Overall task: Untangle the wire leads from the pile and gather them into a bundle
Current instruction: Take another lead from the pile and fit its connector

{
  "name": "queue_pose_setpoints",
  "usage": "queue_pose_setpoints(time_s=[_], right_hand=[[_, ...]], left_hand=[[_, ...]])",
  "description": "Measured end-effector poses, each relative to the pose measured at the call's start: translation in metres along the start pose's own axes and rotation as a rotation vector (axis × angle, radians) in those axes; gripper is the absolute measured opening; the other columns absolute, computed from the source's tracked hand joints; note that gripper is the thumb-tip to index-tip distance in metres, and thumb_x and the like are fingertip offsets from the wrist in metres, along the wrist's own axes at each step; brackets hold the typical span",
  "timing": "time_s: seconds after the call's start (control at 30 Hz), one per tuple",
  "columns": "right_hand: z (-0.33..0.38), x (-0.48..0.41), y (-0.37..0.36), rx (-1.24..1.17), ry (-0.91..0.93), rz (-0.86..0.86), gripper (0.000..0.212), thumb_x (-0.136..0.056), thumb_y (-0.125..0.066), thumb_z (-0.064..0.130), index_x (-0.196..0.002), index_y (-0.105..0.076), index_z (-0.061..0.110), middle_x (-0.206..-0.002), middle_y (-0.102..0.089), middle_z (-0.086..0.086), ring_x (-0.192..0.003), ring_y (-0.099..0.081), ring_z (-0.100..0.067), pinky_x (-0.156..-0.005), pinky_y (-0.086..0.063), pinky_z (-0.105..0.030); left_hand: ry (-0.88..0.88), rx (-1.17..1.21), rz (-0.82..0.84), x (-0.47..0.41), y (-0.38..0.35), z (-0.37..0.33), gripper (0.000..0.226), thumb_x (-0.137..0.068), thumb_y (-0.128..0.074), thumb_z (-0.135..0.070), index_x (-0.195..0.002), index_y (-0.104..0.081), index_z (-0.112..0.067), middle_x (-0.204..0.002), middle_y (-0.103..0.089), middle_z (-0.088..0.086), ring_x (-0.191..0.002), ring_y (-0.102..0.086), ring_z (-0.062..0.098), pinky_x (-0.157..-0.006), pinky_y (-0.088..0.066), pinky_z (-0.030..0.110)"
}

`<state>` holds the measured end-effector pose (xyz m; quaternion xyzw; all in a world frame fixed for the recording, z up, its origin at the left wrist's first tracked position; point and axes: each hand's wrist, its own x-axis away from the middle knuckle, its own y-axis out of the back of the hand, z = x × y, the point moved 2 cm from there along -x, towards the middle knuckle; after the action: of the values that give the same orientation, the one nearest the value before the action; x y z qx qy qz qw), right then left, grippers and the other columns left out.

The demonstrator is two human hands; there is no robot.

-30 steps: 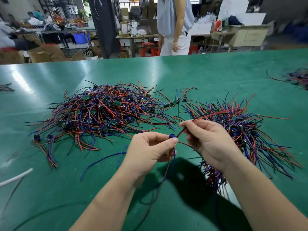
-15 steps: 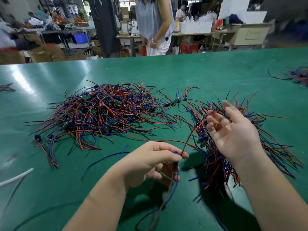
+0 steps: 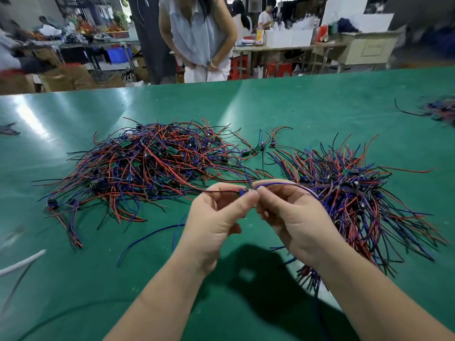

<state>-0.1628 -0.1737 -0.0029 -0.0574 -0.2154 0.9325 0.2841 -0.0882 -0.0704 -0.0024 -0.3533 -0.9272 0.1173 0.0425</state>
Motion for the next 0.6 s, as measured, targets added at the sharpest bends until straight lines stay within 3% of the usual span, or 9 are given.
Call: queue_pose_setpoints(time_s=[0.1, 0.17, 0.23, 0.3, 0.4, 0.5, 0.6], right_hand=[[0.002, -0.002, 0.001, -0.141, -0.038, -0.076, 0.008, -0.061, -0.067, 0.017, -0.063, -0.072, 0.011, -0.063, -0.066, -0.003, -0.059, -0.059, -0.013, -0.052, -0.046, -0.016], [0.007, -0.003, 0.004, -0.164, -0.045, -0.091, 0.007, -0.063, -0.067, 0.018, -0.063, -0.070, 0.012, -0.062, -0.064, -0.003, -0.057, -0.056, -0.015, -0.050, -0.046, -0.016], [0.012, -0.004, 0.007, -0.145, -0.048, -0.093, 0.009, -0.063, -0.066, 0.018, -0.059, -0.071, 0.012, -0.059, -0.063, -0.001, -0.049, -0.054, -0.008, -0.047, -0.044, -0.015], [0.014, -0.004, 0.010, -0.118, -0.061, -0.065, 0.011, -0.064, -0.065, 0.017, -0.059, -0.073, 0.011, -0.058, -0.062, -0.001, -0.046, -0.053, -0.006, -0.047, -0.043, -0.015], [0.012, -0.003, 0.011, -0.061, -0.087, 0.018, 0.011, -0.066, -0.064, 0.016, -0.062, -0.073, 0.010, -0.062, -0.064, -0.003, -0.050, -0.053, -0.008, -0.047, -0.044, -0.014], [0.011, -0.003, 0.014, -0.005, -0.085, 0.076, 0.012, -0.068, -0.064, 0.016, -0.065, -0.074, 0.010, -0.063, -0.065, -0.003, -0.051, -0.053, -0.008, -0.049, -0.044, -0.014], [0.012, -0.001, 0.015, 0.127, -0.054, 0.135, 0.014, -0.071, -0.065, 0.020, -0.068, -0.075, 0.011, -0.063, -0.065, -0.002, -0.053, -0.051, -0.008, -0.050, -0.040, -0.015]], left_hand=[[-0.211, -0.162, 0.045, 0.002, -0.004, 0.001, 0.033, -0.059, -0.088, -0.018, -0.082, -0.064, -0.018, -0.063, -0.065, -0.010, -0.054, -0.053, 0.000, -0.048, -0.041, 0.013], [-0.289, -0.246, 0.117, 0.002, -0.004, -0.001, 0.024, -0.073, -0.078, -0.003, -0.088, -0.069, -0.019, -0.072, -0.070, -0.011, -0.061, -0.057, -0.004, -0.054, -0.042, 0.009], [-0.290, -0.284, 0.128, 0.001, -0.002, -0.003, 0.036, -0.081, -0.064, 0.010, -0.088, -0.074, -0.024, -0.079, -0.073, -0.010, -0.063, -0.059, -0.004, -0.054, -0.045, 0.011], [-0.185, -0.174, 0.117, 0.001, -0.001, -0.002, 0.040, -0.084, -0.058, 0.010, -0.082, -0.078, -0.024, -0.079, -0.074, -0.005, -0.061, -0.060, 0.003, -0.048, -0.048, 0.018], [0.092, 0.119, 0.171, 0.001, -0.006, 0.000, 0.017, -0.077, -0.062, -0.019, -0.077, -0.078, -0.016, -0.075, -0.073, 0.009, -0.052, -0.063, 0.013, -0.043, -0.050, 0.022], [0.212, 0.163, 0.179, 0.000, -0.006, 0.001, 0.045, -0.064, -0.061, -0.052, -0.077, -0.078, -0.012, -0.070, -0.071, 0.009, -0.049, -0.064, 0.014, -0.046, -0.052, 0.022], [0.157, 0.029, 0.161, 0.001, -0.006, 0.002, 0.037, -0.054, -0.071, -0.048, -0.069, -0.077, -0.015, -0.066, -0.070, 0.005, -0.050, -0.064, 0.012, -0.048, -0.052, 0.021]])
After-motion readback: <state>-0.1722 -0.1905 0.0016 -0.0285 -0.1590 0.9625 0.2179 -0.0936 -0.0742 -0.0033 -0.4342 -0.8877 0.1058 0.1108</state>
